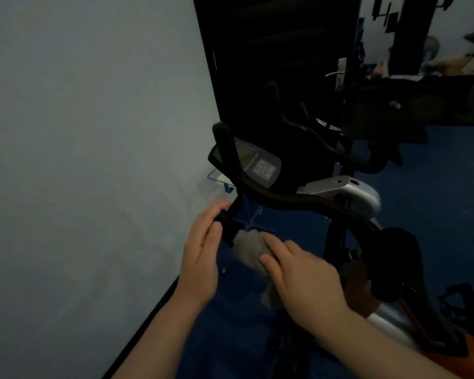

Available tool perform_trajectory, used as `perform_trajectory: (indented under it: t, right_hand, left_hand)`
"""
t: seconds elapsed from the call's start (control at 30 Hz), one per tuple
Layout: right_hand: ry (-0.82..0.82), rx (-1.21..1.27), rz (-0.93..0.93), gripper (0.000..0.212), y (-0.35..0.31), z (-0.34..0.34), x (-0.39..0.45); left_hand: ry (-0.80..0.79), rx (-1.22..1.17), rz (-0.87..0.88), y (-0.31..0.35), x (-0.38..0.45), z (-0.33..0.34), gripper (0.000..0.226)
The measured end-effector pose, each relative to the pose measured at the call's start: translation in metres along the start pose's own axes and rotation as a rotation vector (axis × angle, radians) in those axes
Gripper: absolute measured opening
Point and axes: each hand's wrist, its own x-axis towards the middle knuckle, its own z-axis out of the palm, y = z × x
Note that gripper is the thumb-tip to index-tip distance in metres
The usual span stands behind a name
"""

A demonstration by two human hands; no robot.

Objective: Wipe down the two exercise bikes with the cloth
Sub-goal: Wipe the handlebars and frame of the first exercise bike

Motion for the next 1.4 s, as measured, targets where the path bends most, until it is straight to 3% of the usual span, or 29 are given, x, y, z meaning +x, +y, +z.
perform_trajectory:
  t: [0.07, 0.17, 0.23, 0.4, 0.47, 0.57, 0.67, 0.77, 0.87, 0.93, 1.0, 1.07, 1.17, 1.23, 1.4]
  right_hand:
    - [0.000, -0.036, -0.103, 0.040, -0.017, 0.001, 0.020]
    - [0.019, 0.123, -0.164, 0.030, -0.049, -0.003, 0.050]
    - [0.082, 0.241, -0.165, 0.029, -0.051, -0.003, 0.052]
    - [0.045, 0.095, -0.151, 0.042, -0.022, 0.004, 0.032]
    - [-0.026, 0.152, -0.202, 0.020, -0.026, -0.002, 0.044]
    - [-0.115, 0.368, -0.156, 0.027, -0.029, -0.006, 0.057]
    - [0.053, 0.202, -0.168, 0.042, -0.022, 0.002, 0.036]
    - [0.093, 0.161, -0.102, 0.047, 0.004, 0.003, -0.001]
    - [0.115, 0.171, -0.005, 0.031, 0.041, 0.002, -0.016]
    - [0.080, 0.184, 0.092, 0.034, 0.043, 0.004, -0.018]
    - [0.179, 0.324, 0.157, 0.039, 0.030, 0.005, -0.024]
    - [0.180, 0.358, 0.083, 0.045, 0.022, 0.004, -0.035]
    - [-0.041, 0.208, -0.081, 0.056, 0.035, -0.001, -0.044]
    - [-0.070, 0.145, -0.148, 0.059, 0.046, -0.005, -0.036]
    - [-0.051, 0.239, -0.240, 0.043, 0.071, -0.030, -0.022]
  left_hand:
    - [-0.050, -0.036, -0.016, 0.000, 0.001, -0.003, 0.042]
    - [-0.111, -0.120, -0.060, 0.004, 0.003, -0.010, 0.047]
    - [-0.163, -0.129, -0.072, 0.006, 0.005, -0.016, 0.048]
    - [-0.221, -0.076, -0.068, 0.008, 0.007, -0.023, 0.047]
    - [-0.195, -0.069, -0.051, 0.007, 0.006, -0.021, 0.040]
    - [-0.120, -0.114, -0.073, 0.007, 0.003, -0.012, 0.043]
    - [0.033, -0.007, -0.033, 0.007, 0.002, 0.003, 0.040]
    - [0.175, 0.201, 0.132, 0.004, 0.001, 0.015, 0.041]
    - [0.175, 0.402, 0.322, 0.003, -0.009, 0.036, 0.042]
    - [0.173, 0.501, 0.370, 0.003, -0.016, 0.050, 0.040]
    - [0.218, 0.530, 0.346, 0.003, -0.017, 0.057, 0.037]
    - [0.251, 0.556, 0.308, 0.002, -0.016, 0.058, 0.036]
    - [0.257, 0.695, 0.299, 0.000, -0.015, 0.056, 0.032]
    - [0.270, 0.743, 0.262, 0.002, -0.016, 0.060, 0.031]
    - [0.312, 0.670, 0.142, 0.017, -0.024, 0.074, 0.029]
